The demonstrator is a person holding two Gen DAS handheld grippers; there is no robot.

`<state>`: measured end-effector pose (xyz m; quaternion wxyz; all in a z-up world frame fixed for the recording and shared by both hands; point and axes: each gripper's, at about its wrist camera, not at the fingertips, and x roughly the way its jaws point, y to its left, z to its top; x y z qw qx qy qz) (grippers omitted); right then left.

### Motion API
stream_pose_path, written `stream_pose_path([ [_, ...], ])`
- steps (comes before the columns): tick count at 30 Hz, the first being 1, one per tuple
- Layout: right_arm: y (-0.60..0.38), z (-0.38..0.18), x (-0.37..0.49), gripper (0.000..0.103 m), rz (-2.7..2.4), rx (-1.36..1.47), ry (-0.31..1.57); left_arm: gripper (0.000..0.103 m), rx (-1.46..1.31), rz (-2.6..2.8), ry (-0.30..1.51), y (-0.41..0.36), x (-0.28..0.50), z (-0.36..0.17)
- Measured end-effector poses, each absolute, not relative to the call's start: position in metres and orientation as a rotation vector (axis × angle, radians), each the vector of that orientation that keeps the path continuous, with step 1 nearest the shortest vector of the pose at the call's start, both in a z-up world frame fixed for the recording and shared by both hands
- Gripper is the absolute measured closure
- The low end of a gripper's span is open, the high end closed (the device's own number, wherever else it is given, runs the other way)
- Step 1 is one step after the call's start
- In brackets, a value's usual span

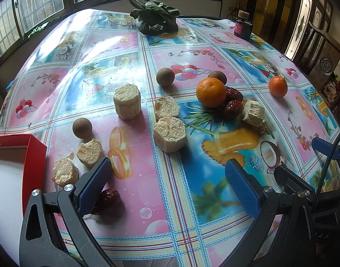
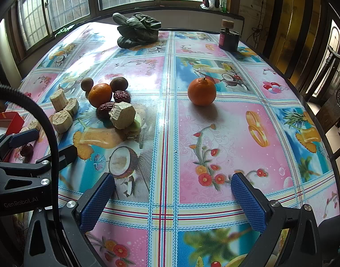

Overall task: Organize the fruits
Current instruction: 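Move both tools toward the spilled fruits on the tablecloth, then grasp the red date with the left tool while the right tool grasps a pale cake slice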

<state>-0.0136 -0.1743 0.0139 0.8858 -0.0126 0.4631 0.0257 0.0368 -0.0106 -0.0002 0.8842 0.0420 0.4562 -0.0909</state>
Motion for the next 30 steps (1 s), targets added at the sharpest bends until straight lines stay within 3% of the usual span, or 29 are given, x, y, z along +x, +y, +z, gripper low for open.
stream_pose_path([
  [8,-0.175,0.016,-0.015,0.000,0.079,-0.027,0.960,0.001,0.114,-0.237,1.026,-0.003,0.028,0.003],
  [12,-0.179,0.021,-0.022,0.012,0.117,-0.008,0.950,0.001,0.061,-0.268,1.015,0.014,0.001,0.009],
  [18,-0.186,0.033,-0.036,0.014,0.167,0.048,0.922,0.001,0.020,-0.283,0.989,0.041,-0.027,0.029],
  [27,-0.174,0.047,-0.052,0.027,0.248,0.002,0.870,0.001,-0.034,-0.227,0.992,0.051,-0.024,0.030],
  [30,-0.173,0.046,-0.054,0.027,0.254,0.004,0.875,0.009,-0.028,-0.209,0.993,0.050,-0.019,0.024],
])
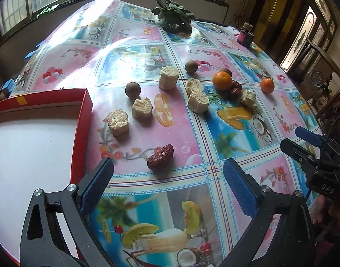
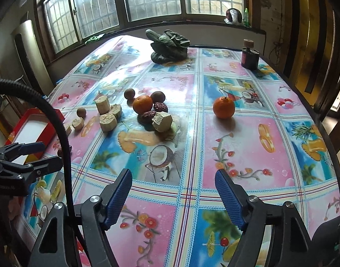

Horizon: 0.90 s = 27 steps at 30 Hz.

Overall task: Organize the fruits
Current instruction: 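Grasp the red date with the left tool while the right tool grasps a pale cake slice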

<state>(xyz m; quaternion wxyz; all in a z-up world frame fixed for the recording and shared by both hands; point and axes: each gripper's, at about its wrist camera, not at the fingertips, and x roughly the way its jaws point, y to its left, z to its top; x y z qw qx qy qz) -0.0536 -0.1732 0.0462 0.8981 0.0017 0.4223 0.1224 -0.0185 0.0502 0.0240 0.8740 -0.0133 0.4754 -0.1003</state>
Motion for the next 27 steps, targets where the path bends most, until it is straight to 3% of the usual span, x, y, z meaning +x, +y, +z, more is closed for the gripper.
stream_pose_path([
  [3,-0.175,0.045,-0.054,0.027,0.252,0.008,0.878,0.023,-0.002,-0.195,1.004,0.049,-0.014,0.019],
  [5,-0.176,0.045,-0.053,0.027,0.253,0.012,0.879,0.025,0.001,-0.186,1.014,0.048,-0.011,0.016],
  [9,-0.174,0.044,-0.052,0.027,0.265,0.013,0.878,0.062,0.031,-0.149,0.997,0.045,-0.008,0.012],
  [12,-0.169,0.043,-0.051,0.033,0.283,-0.004,0.884,0.081,0.020,-0.152,0.990,0.049,-0.005,0.013],
  [17,-0.163,0.042,-0.050,0.041,0.318,-0.009,0.892,0.081,0.046,-0.156,0.988,0.051,-0.012,0.014],
  [27,-0.118,0.047,-0.026,0.041,0.485,0.004,0.866,0.081,0.020,-0.158,0.978,0.058,-0.026,0.028],
])
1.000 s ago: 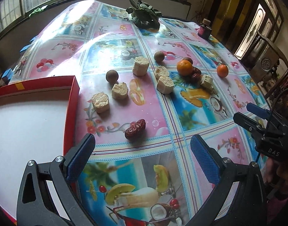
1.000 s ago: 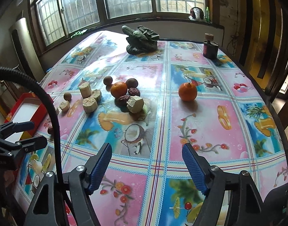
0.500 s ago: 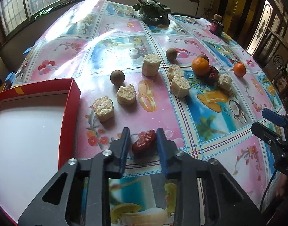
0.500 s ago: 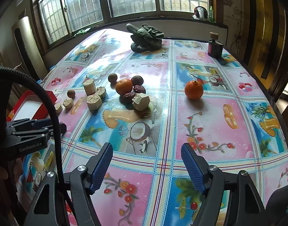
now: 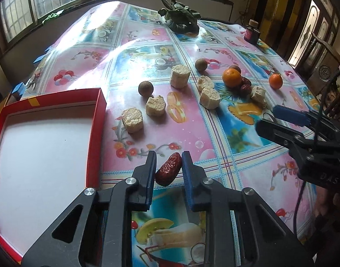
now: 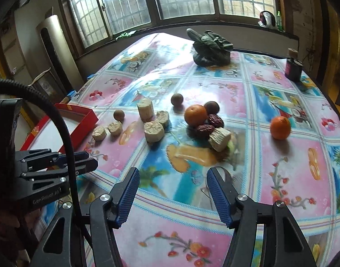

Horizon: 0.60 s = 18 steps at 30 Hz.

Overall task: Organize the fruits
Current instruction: 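Grasp the red date with the left tool while the right tool grasps a pale cake slice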

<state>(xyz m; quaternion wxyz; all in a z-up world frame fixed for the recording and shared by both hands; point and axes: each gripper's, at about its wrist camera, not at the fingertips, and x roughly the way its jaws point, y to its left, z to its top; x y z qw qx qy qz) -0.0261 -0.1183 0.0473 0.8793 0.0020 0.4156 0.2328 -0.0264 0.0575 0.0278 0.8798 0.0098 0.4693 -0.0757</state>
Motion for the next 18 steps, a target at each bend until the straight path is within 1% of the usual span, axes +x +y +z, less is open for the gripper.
stream_pose_path([
  [4,-0.091,0.047,-0.002,0.041,0.520,-0.033,0.849,0.081,-0.004,-0.148,0.968,0.066,-0.029,0.036],
  [10,-0.056,0.035,0.034,0.041,0.535,-0.089,0.879,0.081,-0.024,-0.131,0.941,0.080,-0.032,0.049],
  [11,-0.051,0.032,0.038,0.043,0.533,-0.101,0.884,0.081,-0.022,-0.126,0.938,0.082,-0.033,0.050],
  [12,-0.048,0.029,0.042,0.048,0.529,-0.110,0.888,0.081,-0.023,-0.119,0.936,0.085,-0.033,0.051],
  [13,-0.046,0.026,0.045,0.066,0.526,-0.123,0.897,0.081,-0.025,-0.113,0.936,0.088,-0.033,0.052],
  [14,-0.044,0.023,0.048,0.075,0.523,-0.138,0.914,0.081,-0.028,-0.107,0.936,0.091,-0.033,0.052],
  [18,-0.040,0.025,0.041,0.075,0.536,-0.173,0.913,0.081,-0.044,-0.080,0.939,0.103,-0.033,0.051],
])
